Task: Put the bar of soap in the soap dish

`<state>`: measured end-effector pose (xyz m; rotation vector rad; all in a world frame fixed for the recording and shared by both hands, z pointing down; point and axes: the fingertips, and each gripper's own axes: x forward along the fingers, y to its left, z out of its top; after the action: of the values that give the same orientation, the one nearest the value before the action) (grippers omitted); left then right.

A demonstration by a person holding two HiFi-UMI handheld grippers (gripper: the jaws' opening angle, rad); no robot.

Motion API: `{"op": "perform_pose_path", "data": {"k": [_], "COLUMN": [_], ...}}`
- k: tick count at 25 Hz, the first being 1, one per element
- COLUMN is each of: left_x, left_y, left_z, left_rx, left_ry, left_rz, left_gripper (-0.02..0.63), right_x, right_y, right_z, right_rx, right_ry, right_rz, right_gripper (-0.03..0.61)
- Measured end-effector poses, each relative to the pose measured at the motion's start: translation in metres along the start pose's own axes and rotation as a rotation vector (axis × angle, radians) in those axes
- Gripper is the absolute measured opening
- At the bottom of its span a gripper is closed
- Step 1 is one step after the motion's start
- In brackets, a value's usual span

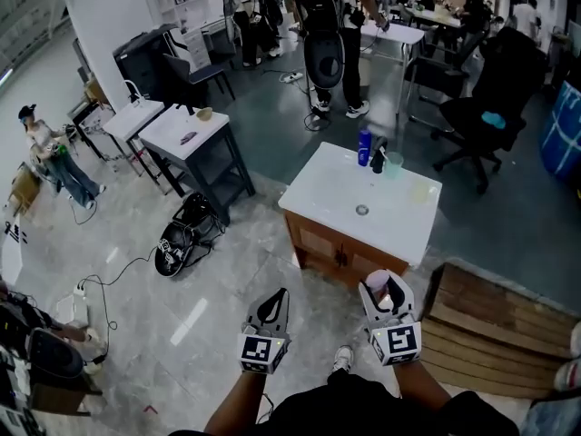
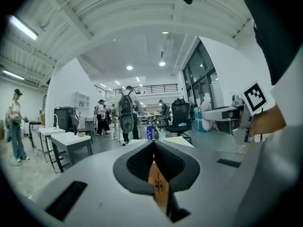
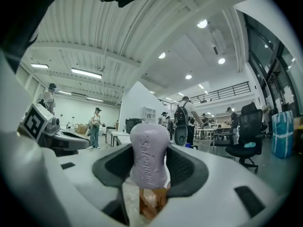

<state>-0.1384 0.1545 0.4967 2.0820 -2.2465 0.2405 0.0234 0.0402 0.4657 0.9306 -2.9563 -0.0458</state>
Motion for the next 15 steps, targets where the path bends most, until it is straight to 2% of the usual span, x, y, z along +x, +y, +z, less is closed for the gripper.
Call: {"op": "perform_pose_path", "data": {"k": [6, 12, 15], "left_x": [0.067, 0.117, 0.132], "left_y": [0.000, 0.000, 0.000], "left_z": [0.007, 0.015, 0.020], "left_rx": [0.006, 0.014, 0.010], "left_ry": [0.024, 0.026, 0.023], "left_rz": [-0.018, -0.009, -0.003], "left_gripper": [0.018, 0.018, 0.018], "right_x": [0.035, 0.054, 0.063], "right_y": [-0.050, -0.095, -0.108], "right_z": [-0.008, -0.022, -0.021], "right_rx": [-0.021, 0.052, 0.054], "right_ry": [0.015, 0.027, 0.019], "right_rz": [-0.013, -0.055, -0.050], "right_gripper": [0.222, 0.222, 0.222]}}
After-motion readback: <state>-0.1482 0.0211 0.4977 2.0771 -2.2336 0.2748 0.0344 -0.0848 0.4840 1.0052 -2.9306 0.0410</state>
